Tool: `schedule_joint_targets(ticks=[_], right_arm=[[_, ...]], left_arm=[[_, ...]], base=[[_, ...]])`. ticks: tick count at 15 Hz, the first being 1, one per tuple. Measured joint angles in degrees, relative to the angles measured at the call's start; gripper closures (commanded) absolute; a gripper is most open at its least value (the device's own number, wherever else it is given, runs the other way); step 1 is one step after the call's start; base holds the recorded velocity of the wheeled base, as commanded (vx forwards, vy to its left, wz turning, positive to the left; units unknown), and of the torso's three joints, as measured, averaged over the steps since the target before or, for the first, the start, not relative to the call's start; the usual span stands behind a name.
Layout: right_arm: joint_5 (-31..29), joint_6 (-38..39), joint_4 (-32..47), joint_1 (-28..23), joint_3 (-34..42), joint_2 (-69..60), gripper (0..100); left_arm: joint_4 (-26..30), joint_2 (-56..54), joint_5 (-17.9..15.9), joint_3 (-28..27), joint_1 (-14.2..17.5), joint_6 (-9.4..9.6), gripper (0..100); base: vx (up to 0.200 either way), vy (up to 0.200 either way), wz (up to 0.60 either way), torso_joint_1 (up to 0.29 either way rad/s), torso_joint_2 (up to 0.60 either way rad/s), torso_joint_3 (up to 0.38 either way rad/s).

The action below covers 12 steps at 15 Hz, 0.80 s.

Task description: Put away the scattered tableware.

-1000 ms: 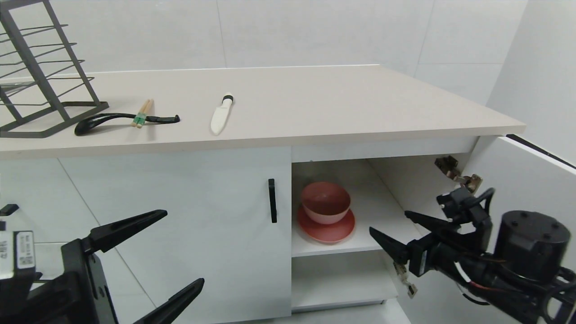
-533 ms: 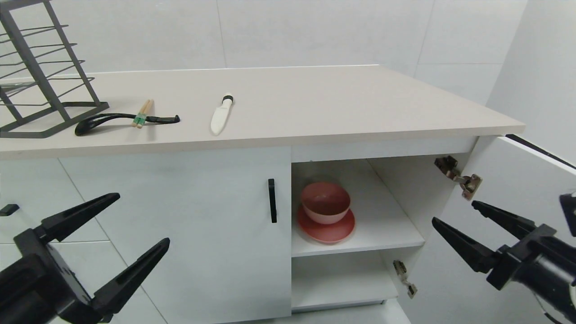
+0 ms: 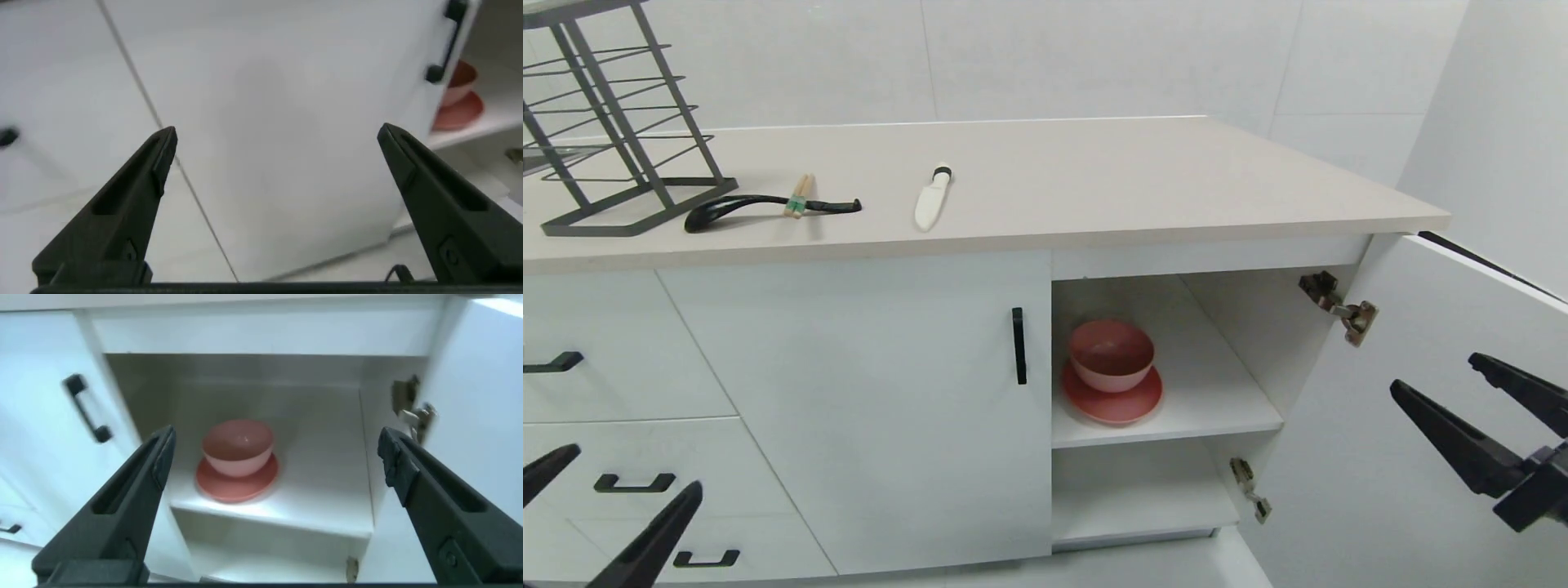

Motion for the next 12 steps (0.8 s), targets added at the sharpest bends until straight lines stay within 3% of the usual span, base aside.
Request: schedule_joint_targets(ticks=[3, 5, 9, 12], right_arm=[[0.0, -0.2, 0.4, -1.0, 0.0, -2.3, 0], [0.0, -0.7, 0.8, -1.7, 0.0, -3.6, 0], [0.5, -0.7, 9.1, -3.9, 0.0, -10.7, 0], [2.2, -0.7, 20.9, -6.5, 0.0, -19.8, 0]], left_arm=[[19.9, -15.8, 0.1, -0.1, 1.4, -1.19, 0], [30.1, -24.1, -0.4, 0.0, 4.1, -1.80, 0], [30.9, -30.0, -1.0, 0.1, 6.9, -2.55, 0], [31.0, -31.7, -3.4, 0.2, 11.2, -5.72, 0]], base=[[-0.200, 0.000, 0.00, -0.002, 0.01, 0.009], [0.000, 0.000, 0.00, 0.000, 0.00, 0.000], [0.000, 0.000, 0.00, 0.000, 0.00, 0.000], [0.000, 0.000, 0.00, 0.000, 0.00, 0.000]])
